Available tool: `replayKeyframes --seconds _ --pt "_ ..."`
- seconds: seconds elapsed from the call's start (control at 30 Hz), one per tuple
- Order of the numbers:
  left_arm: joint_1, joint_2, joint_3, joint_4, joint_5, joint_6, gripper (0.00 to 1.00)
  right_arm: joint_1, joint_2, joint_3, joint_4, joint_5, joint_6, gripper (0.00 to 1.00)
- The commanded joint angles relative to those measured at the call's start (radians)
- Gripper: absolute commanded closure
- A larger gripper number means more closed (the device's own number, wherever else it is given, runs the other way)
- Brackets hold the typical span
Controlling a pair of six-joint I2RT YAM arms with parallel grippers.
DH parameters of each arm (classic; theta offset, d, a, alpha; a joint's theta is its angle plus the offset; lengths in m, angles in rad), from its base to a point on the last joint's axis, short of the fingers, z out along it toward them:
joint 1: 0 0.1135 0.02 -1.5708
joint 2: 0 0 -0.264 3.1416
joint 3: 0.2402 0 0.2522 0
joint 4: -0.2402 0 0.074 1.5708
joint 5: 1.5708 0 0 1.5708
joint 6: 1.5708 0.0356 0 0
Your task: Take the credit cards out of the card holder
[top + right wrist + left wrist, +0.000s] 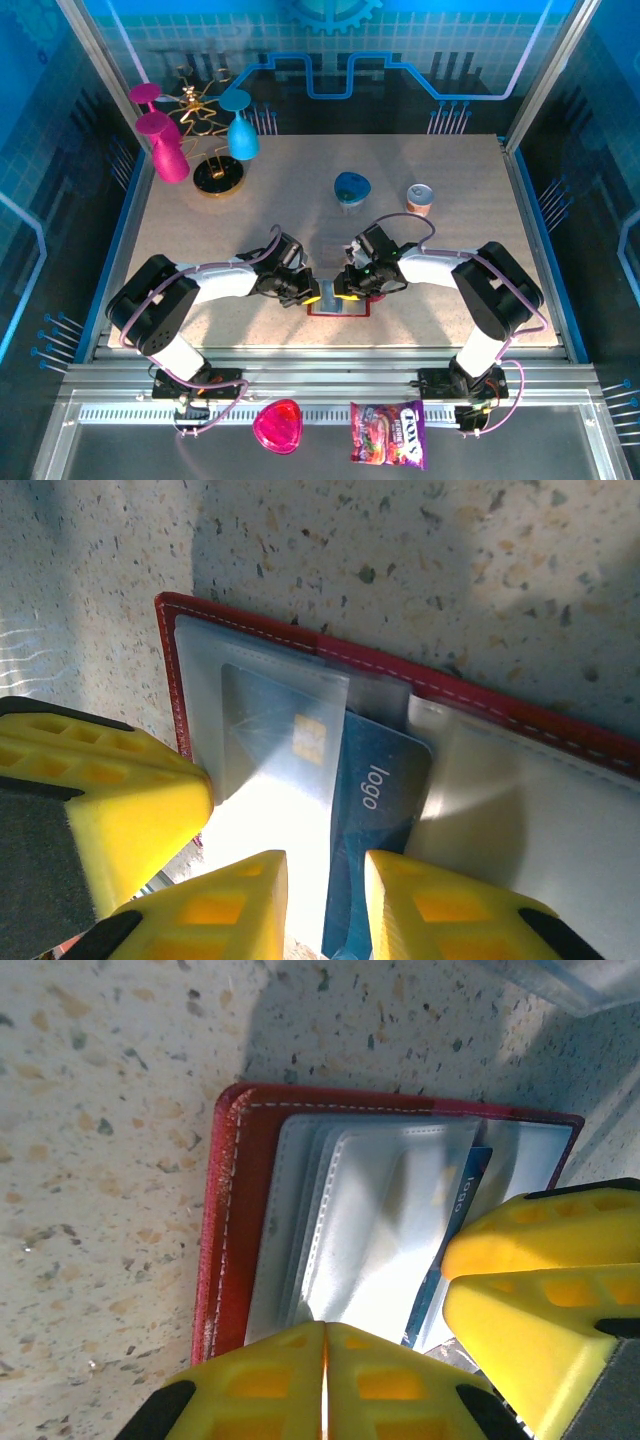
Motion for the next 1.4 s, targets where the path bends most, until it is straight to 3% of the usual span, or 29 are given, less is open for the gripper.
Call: replayKeyframes --seconds 0.0,0.77,1.37 --pt "0.006 -0.018 0.021 -0.042 -0.008 0.022 0.92 -0.008 -0.021 0.021 -0.035 0.024 -0.016 0.73" --pt "0.004 -0.003 0.054 -0.032 0.028 0.025 0.93 -0.042 -0.103 -0.070 0.069 -0.028 0.058 0.73" --pt "0.002 0.062 0.063 -0.048 0.035 0.042 0.96 -0.052 -0.061 -0.111 0.118 -0.053 0.077 0.73"
